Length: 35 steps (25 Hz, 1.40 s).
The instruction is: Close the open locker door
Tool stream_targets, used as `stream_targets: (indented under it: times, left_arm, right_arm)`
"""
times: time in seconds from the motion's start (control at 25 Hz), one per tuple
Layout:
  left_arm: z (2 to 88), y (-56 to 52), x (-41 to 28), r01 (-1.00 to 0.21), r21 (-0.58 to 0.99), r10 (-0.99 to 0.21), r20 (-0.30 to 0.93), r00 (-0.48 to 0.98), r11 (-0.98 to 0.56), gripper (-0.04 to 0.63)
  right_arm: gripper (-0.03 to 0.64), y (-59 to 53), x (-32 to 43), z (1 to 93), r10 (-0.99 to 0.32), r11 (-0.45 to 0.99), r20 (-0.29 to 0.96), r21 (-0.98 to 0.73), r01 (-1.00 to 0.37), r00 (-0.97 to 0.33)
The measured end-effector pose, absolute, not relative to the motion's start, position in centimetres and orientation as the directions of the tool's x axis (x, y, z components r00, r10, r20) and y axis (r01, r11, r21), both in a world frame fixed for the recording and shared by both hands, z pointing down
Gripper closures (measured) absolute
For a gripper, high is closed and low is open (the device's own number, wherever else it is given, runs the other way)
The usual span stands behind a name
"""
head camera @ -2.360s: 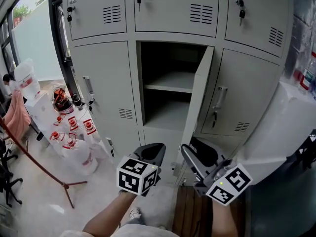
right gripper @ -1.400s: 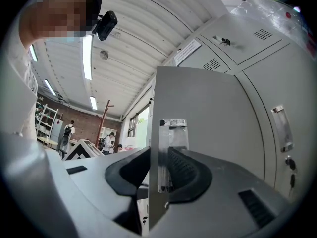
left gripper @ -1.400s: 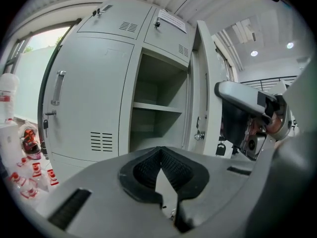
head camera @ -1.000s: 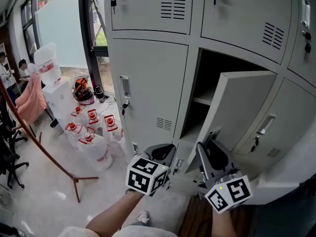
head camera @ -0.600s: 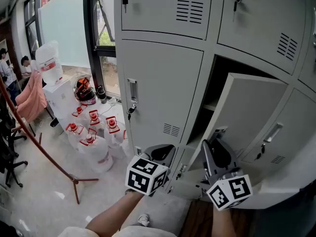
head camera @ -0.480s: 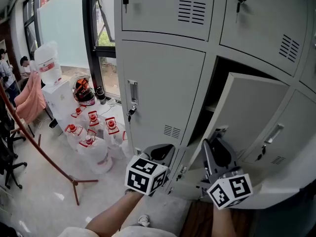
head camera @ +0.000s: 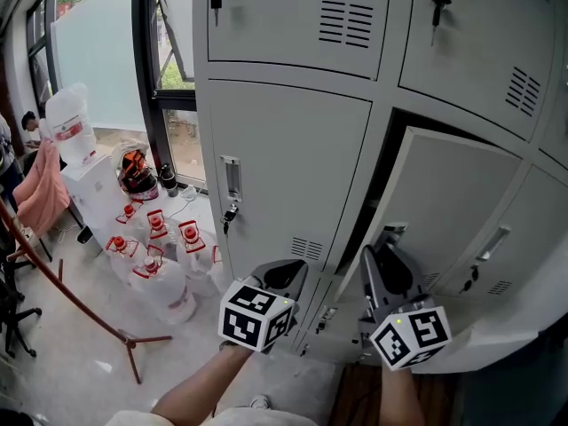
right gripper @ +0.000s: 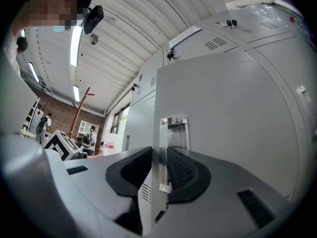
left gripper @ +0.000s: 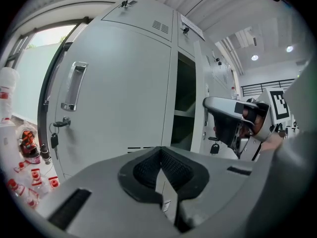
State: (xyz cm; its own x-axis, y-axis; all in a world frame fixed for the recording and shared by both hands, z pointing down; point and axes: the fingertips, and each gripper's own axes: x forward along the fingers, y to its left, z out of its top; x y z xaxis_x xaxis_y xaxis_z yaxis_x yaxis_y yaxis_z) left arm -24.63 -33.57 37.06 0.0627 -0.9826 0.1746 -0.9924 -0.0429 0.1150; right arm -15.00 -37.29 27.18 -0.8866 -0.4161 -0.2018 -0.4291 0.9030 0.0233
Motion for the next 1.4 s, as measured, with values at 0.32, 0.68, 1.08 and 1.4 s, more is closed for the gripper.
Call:
stream_targets:
  times: [0.32, 0.68, 1.08, 1.4]
  left_arm:
    - [36.6, -35.7, -25.4, -0.988, 0.113, -0.981, 0.153, 0.120, -0.104, 0.589]
    - [35.5, -37.5, -26.3, -0.982, 0.101, -0.978, 0.117, 0.171, -0.160, 0.589]
    - [35.3, -38.8, -27.0, -0.976, 0.100, -0.974, 0.104, 0.203, -0.193, 0.589]
    - [35.3, -39.6, -27.4, -0.974, 0.104, -0.973, 0.097, 0.209, -0.199, 0.589]
  right_arm:
    - [0.528, -38.8, -16.4, 27.1, -0.452, 0.884, -0.200, 0.035, -0.467, -0.869]
    - [0.532, -40.5, -17.8, 27.2, -0.474, 0.870, -0.199, 0.049, -0.491, -0.858]
    - [0.543, -42.6, -18.6, 27.3, -0.518, 0.844, -0.184, 0.047, -0.534, -0.835]
    - [0.552, -43.8, -19.1, 27.3, -0.546, 0.829, -0.164, 0.037, -0.558, -0.821]
